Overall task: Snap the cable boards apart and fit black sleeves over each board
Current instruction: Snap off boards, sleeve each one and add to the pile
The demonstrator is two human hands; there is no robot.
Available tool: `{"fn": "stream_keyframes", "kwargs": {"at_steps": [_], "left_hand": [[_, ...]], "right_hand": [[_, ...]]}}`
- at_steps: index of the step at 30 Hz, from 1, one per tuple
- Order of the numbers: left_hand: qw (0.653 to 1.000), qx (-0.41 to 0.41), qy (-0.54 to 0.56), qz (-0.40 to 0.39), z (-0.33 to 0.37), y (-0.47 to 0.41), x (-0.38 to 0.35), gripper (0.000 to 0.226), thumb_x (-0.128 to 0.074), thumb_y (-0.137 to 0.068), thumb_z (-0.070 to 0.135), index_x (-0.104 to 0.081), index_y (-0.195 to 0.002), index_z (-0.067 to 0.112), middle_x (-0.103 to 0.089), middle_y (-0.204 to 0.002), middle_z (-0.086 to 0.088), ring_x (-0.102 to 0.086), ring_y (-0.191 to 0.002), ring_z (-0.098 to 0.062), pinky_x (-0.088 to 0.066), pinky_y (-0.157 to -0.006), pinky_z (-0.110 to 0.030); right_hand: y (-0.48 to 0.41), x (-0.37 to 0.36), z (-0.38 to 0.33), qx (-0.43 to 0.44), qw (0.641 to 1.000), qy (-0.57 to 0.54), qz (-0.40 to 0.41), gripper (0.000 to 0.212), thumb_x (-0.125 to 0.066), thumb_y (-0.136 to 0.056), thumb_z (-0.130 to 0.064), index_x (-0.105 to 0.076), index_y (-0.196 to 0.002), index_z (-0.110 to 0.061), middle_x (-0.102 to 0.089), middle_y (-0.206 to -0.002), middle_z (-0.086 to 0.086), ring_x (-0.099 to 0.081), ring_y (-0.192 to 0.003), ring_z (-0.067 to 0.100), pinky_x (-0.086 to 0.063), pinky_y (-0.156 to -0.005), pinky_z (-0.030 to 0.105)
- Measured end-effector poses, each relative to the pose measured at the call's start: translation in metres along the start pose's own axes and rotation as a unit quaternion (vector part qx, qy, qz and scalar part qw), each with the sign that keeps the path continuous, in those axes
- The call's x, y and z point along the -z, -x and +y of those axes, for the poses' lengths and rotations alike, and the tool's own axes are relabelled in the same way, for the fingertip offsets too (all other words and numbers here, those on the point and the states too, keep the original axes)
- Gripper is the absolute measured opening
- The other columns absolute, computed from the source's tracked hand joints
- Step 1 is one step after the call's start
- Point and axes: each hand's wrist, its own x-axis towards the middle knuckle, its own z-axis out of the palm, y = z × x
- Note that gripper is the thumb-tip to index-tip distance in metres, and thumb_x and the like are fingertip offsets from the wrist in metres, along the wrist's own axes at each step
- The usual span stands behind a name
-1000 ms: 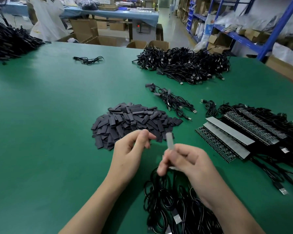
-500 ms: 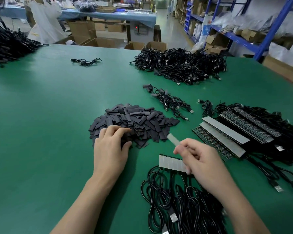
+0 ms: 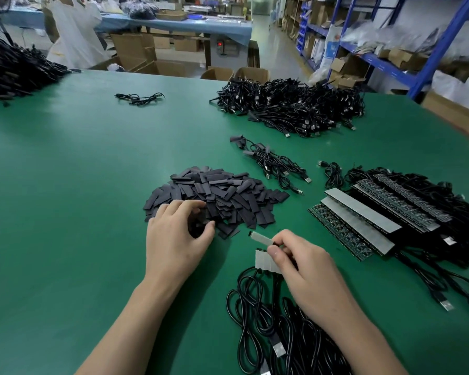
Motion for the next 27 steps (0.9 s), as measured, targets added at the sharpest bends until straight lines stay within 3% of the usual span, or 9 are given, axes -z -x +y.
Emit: {"fn": "stream_keyframes", "kwargs": {"at_steps": [3,6,8,10,12,18,22,25,27], "left_hand": [[0.998,-0.037,0.055,-0.004,0.004,0.004,0.0,0.026,-0.078,-0.086,0.028,-0.075,-0.112,0.027,-0.062,-0.102,0.01,-0.058,-0.1,-0.013,-0.051,-0.088,-0.035],[0.985,-0.036,0.168,-0.032,0.011,0.006,0.0,0.02,-0.078,-0.088,0.021,-0.079,-0.106,0.029,-0.06,-0.098,0.012,-0.059,-0.09,-0.006,-0.044,-0.076,-0.015],[0.955,-0.016,0.288,-0.066,0.018,0.008,0.001,0.015,-0.077,-0.09,0.022,-0.081,-0.101,0.031,-0.062,-0.096,0.01,-0.06,-0.088,-0.012,-0.044,-0.071,-0.017],[0.918,0.01,0.378,-0.121,0.025,0.012,0.0,0.012,-0.072,-0.091,0.03,-0.082,-0.096,0.032,-0.065,-0.099,0.008,-0.063,-0.093,-0.017,-0.049,-0.078,-0.028],[0.887,0.031,0.428,-0.171,0.032,0.017,-0.002,0.016,-0.068,-0.091,0.035,-0.083,-0.089,0.028,-0.066,-0.098,0.005,-0.063,-0.095,-0.018,-0.048,-0.081,-0.028],[0.888,-0.019,0.397,-0.232,0.038,0.026,-0.012,0.018,-0.068,-0.093,0.039,-0.076,-0.077,0.038,-0.069,-0.089,0.005,-0.066,-0.088,-0.015,-0.052,-0.082,-0.035],[0.885,-0.035,0.394,-0.247,0.038,0.025,-0.009,0.017,-0.069,-0.094,0.043,-0.078,-0.082,0.036,-0.071,-0.091,0.006,-0.066,-0.087,-0.011,-0.052,-0.081,-0.031],[0.87,-0.032,0.4,-0.288,0.038,0.023,-0.005,0.022,-0.063,-0.096,0.038,-0.074,-0.077,0.043,-0.065,-0.078,0.016,-0.058,-0.073,-0.001,-0.043,-0.071,-0.018],[0.853,-0.023,0.419,-0.31,0.037,0.022,-0.003,0.019,-0.064,-0.095,0.036,-0.076,-0.081,0.038,-0.063,-0.075,0.017,-0.054,-0.07,0.0,-0.04,-0.069,-0.015]], "right_hand": [[-0.001,0.003,0.003,-0.006,0.998,-0.059,0.024,0.023,-0.044,-0.104,-0.047,-0.046,-0.085,-0.035,-0.054,-0.069,-0.012,-0.046,-0.055,0.008,-0.034,-0.051,0.025],[0.0,0.004,0.004,0.004,0.996,-0.085,0.036,0.022,-0.049,-0.099,-0.054,-0.048,-0.087,-0.035,-0.047,-0.062,-0.011,-0.041,-0.054,0.007,-0.033,-0.051,0.028],[0.0,0.004,0.003,0.008,0.994,-0.095,0.044,0.022,-0.053,-0.092,-0.059,-0.053,-0.094,-0.037,-0.037,-0.06,-0.01,-0.036,-0.054,0.007,-0.033,-0.052,0.032],[0.0,0.004,0.001,0.013,0.994,-0.096,0.052,0.023,-0.056,-0.087,-0.06,-0.057,-0.101,-0.041,-0.033,-0.06,-0.011,-0.035,-0.054,0.007,-0.033,-0.053,0.029],[0.0,0.004,0.0,0.017,0.993,-0.098,0.058,0.023,-0.059,-0.087,-0.059,-0.059,-0.104,-0.044,-0.034,-0.059,-0.011,-0.036,-0.053,0.008,-0.033,-0.053,0.024],[0.0,0.001,-0.001,0.016,0.993,-0.093,0.074,0.021,-0.064,-0.087,-0.056,-0.057,-0.09,-0.038,-0.037,-0.058,-0.01,-0.038,-0.051,0.009,-0.033,-0.05,0.018],[0.001,0.003,-0.001,0.01,0.991,-0.103,0.084,0.018,-0.066,-0.088,-0.052,-0.058,-0.086,-0.035,-0.037,-0.058,-0.01,-0.038,-0.053,0.008,-0.032,-0.05,0.016],[0.001,0.006,-0.003,0.01,0.986,-0.139,0.089,0.013,-0.075,-0.089,-0.037,-0.063,-0.085,-0.035,-0.037,-0.057,-0.013,-0.037,-0.053,0.005,-0.031,-0.051,0.012],[0.001,0.009,-0.004,0.01,0.98,-0.181,0.087,0.011,-0.077,-0.086,-0.038,-0.067,-0.084,-0.034,-0.034,-0.055,-0.012,-0.034,-0.052,0.005,-0.029,-0.051,0.012]]}}
